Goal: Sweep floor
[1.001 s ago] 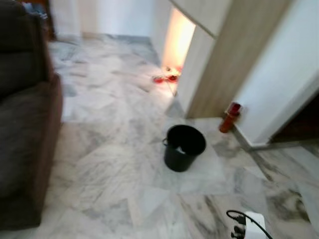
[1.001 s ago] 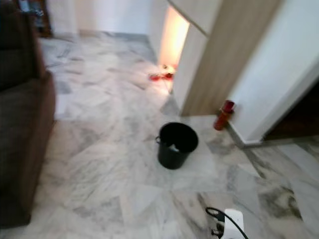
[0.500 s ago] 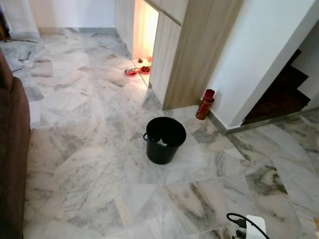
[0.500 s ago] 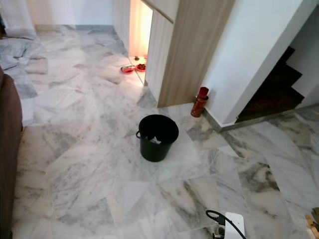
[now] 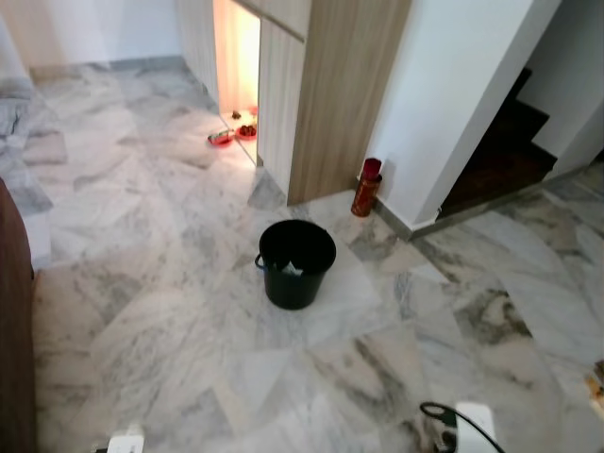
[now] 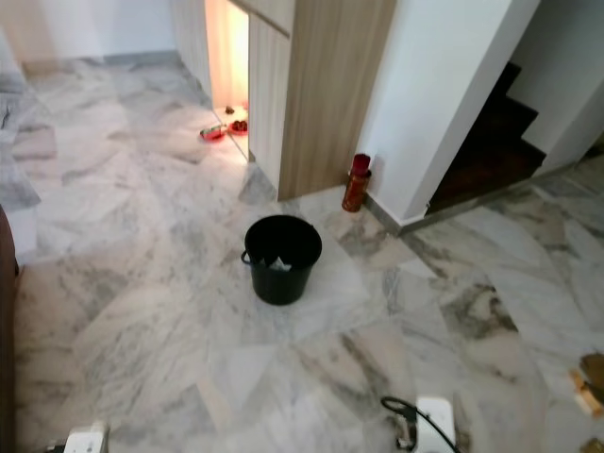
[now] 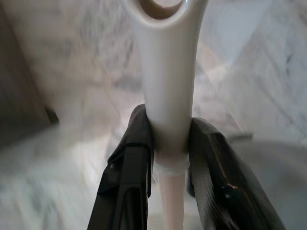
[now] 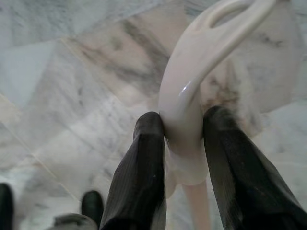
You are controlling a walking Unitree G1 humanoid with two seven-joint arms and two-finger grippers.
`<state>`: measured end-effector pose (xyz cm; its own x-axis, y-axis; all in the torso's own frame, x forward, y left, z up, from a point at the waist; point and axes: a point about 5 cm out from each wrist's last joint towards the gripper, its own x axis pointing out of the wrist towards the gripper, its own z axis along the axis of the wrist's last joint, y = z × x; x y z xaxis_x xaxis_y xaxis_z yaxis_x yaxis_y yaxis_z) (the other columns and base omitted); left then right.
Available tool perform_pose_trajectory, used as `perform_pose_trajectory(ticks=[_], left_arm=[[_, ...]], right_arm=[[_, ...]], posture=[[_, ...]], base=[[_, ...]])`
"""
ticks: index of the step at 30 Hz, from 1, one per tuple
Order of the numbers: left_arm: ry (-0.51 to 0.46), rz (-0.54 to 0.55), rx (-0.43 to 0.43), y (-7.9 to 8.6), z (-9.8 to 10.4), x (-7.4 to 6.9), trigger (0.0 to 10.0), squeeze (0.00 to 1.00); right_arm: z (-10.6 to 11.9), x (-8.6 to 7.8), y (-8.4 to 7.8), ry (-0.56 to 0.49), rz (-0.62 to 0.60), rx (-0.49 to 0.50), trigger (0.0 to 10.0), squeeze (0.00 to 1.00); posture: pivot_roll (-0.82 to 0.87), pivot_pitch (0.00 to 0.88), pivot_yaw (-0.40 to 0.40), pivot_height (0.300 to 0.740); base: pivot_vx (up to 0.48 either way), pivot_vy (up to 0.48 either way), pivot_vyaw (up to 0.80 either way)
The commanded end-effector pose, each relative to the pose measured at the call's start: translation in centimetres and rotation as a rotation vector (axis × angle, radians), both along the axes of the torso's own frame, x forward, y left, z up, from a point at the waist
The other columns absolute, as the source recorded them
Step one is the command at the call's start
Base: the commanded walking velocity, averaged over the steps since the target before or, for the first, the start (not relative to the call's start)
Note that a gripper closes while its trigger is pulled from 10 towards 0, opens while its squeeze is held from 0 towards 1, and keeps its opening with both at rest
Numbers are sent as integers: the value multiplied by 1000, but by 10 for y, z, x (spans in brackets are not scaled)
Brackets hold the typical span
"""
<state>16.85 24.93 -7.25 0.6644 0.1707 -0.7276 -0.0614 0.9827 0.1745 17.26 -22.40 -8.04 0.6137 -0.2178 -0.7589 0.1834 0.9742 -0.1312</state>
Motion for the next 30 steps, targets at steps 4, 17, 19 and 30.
perform_pose_trajectory(ticks=[4,17,19,30], left_arm=[[-34,-109,28,-6,13,29,10000,0],[-28,-168,67,-5,24,53,10000,0],[-36,-148,56,-8,24,53,10000,0],[29,-93,-27,-36,-2,20,10000,0]], right_arm=[[-1,0,1,-15,-111,38,10000,0],[1,2,1,-53,-194,46,10000,0],[0,-2,-1,-43,-183,37,10000,0],[-2,-40,-47,20,-230,-43,10000,0]], posture=[[55,0,22,740],[-43,0,58,740],[-44,0,39,740],[-59,0,15,740]], base=[[0,0,-745],[0,0,-738],[0,0,-731],[0,0,-715]])
